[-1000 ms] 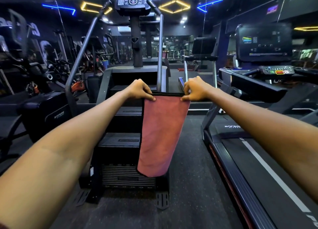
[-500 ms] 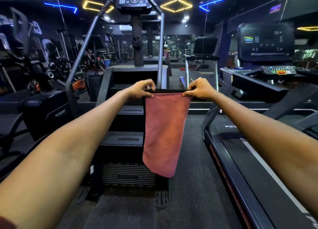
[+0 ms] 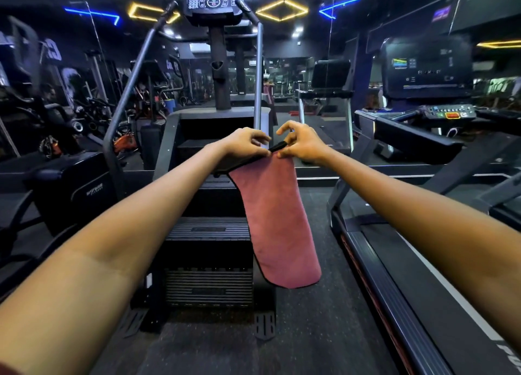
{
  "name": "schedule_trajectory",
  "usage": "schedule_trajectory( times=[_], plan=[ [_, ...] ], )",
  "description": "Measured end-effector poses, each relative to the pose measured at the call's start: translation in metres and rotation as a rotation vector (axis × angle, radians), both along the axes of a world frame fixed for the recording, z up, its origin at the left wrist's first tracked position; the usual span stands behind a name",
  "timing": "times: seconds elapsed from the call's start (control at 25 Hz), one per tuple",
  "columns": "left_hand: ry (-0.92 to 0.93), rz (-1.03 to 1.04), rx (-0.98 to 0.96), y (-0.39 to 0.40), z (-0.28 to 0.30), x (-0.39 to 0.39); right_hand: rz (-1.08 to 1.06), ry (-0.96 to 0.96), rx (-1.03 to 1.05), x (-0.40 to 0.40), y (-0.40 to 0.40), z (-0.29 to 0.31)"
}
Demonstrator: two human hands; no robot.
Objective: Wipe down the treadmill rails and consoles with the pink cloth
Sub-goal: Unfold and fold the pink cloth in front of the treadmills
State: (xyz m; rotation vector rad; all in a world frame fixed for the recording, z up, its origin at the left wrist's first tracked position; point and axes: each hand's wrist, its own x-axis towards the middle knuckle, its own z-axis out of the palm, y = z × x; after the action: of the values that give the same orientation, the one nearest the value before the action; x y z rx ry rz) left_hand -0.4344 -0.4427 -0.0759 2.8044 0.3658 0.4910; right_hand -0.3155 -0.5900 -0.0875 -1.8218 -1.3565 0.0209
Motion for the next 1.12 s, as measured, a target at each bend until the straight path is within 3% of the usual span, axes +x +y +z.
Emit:
schedule_trajectory(
  times=[0.12, 0.32, 0.56, 0.8, 0.96, 1.12],
  plan=[
    [-0.094, -0.165, -0.100, -0.013, -0.005, 0.017, -0.066, 0.001, 0.073, -0.003, 0.000, -0.002],
    [-0.237, -0.189, -0.109, -0.022, -0.003, 0.031, -0.121, 0.029, 0.098, 0.017, -0.020, -0.017],
    [-0.466, -0.044, -0.224, -0.015, 0.011, 0.027, -0.118, 0.327, -0.082, 0.025, -0.047, -0.127],
    [-0.614, 0.097, -0.305, 0.005, 0.008, -0.006, -0.207, 0.410, -0.220, 0.000, -0.045, -0.198],
    [-0.463, 0.206, -0.137, 0.014, -0.013, -0.028, -0.300, 0.444, -0.129, -0.011, -0.033, -0.195],
    [-0.300, 0.262, -0.165, 0.018, -0.055, -0.040, -0.221, 0.472, -0.039, -0.020, -0.021, -0.177]
  ],
)
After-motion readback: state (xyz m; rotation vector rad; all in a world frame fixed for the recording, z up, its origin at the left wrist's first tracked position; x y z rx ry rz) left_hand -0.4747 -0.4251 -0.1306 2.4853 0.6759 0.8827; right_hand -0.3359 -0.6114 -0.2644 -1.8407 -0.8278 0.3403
